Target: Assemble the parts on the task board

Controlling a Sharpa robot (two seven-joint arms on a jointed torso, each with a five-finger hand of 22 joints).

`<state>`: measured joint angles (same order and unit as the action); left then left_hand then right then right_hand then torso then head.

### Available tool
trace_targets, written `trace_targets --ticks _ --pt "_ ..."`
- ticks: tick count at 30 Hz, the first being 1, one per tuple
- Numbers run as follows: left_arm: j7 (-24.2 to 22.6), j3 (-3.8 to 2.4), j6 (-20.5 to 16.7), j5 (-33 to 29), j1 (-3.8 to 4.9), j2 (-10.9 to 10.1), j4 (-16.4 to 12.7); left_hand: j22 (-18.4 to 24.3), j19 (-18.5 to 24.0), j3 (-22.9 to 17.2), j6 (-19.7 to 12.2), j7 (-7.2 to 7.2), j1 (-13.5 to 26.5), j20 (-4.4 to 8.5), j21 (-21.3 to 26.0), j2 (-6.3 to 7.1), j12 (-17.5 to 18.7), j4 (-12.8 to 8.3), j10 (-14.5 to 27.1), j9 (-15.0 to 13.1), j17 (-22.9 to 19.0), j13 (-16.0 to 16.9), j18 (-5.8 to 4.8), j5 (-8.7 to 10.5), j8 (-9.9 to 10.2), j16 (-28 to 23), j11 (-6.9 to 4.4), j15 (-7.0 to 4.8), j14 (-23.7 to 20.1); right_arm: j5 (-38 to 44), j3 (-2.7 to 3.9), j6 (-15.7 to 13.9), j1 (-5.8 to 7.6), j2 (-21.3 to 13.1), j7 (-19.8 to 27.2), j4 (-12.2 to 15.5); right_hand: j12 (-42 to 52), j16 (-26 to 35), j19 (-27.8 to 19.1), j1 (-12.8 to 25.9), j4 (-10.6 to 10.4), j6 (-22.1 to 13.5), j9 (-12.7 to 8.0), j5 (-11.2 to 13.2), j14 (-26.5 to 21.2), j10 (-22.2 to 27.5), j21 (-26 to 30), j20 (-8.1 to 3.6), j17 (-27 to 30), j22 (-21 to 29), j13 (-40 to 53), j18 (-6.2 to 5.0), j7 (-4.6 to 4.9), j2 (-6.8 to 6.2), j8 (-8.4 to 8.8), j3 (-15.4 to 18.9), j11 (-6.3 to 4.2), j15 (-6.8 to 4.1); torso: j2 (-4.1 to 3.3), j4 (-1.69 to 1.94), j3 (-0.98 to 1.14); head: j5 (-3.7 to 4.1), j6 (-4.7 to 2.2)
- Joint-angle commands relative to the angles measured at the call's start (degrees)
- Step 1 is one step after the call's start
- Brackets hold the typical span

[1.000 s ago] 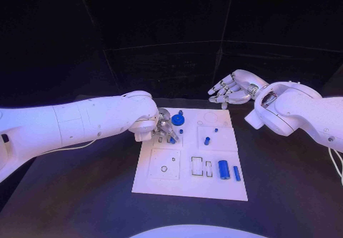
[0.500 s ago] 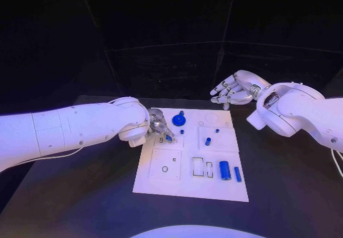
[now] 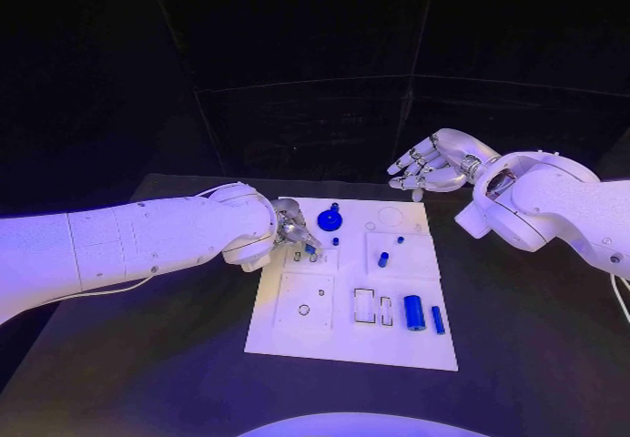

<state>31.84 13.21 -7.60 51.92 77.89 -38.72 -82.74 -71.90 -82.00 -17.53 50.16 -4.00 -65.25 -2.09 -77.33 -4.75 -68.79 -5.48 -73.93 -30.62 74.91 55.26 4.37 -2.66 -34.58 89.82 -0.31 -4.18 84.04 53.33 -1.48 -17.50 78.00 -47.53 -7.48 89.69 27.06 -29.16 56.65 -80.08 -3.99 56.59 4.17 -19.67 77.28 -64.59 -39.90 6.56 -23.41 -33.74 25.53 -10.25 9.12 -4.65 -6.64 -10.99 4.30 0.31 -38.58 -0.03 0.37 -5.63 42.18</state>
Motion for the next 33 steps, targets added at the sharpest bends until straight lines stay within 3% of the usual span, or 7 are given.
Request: trace_targets --ticks 1,12,33 --pt "0.22 -0.01 -1.56 0.93 -0.16 0.47 0.59 -0.11 -0.4 -10.43 0.1 0.38 0.01 -0.11 -0.4 0.16 -0.17 -9.55 -0.84 -0.25 15.09 0.1 -0.37 -0.19 -0.28 0.18 -0.42 0.1 5.96 0.14 0.04 0.19 0.14 0.06 0.3 0.02 0.02 -0.34 0.35 -0.23 -0.09 0.28 0.07 -0.22 -0.41 0.02 0.25 0.03 -0.06 0.07 -0.09 -0.19 0.08 0.04 -0.2 -0.35 -0.16 -0.08 -0.09 0.0 0.0 0.06 0.2" --pt "1.38 0.01 -0.45 -0.17 -0.86 1.54 1.43 -0.3 -0.48 -11.54 0.18 0.51 0.56 -0.06 -0.51 0.71 -0.51 -9.09 -1.15 -0.54 15.09 0.63 -0.4 -0.19 -0.52 0.18 -0.52 0.03 5.96 0.14 0.04 0.33 0.14 0.22 0.35 -0.09 0.03 -0.34 0.36 -0.26 -0.11 0.27 0.06 -0.24 -0.45 0.01 0.29 0.03 -0.19 0.08 -0.15 -0.19 0.09 0.06 -0.21 -0.4 -0.16 -0.09 -0.01 -0.01 0.0 0.07 0.49" --pt "2.88 0.03 4.0 -1.01 -1.19 1.75 1.54 -0.28 -0.45 -13.48 0.33 0.56 0.77 0.01 -0.47 1.82 -0.53 -8.96 -1.19 -0.92 15.09 0.76 -0.39 -0.23 -0.8 0.18 -0.6 -0.05 5.96 0.14 0.03 0.76 0.14 0.36 0.45 -0.18 0.05 -0.35 0.38 -0.22 -0.18 0.25 0.05 -0.27 -0.46 0.0 0.31 0.03 -0.28 0.1 -0.18 -0.19 0.1 0.09 -0.22 -0.41 -0.15 -0.09 0.0 0.02 0.05 -0.01 0.75"
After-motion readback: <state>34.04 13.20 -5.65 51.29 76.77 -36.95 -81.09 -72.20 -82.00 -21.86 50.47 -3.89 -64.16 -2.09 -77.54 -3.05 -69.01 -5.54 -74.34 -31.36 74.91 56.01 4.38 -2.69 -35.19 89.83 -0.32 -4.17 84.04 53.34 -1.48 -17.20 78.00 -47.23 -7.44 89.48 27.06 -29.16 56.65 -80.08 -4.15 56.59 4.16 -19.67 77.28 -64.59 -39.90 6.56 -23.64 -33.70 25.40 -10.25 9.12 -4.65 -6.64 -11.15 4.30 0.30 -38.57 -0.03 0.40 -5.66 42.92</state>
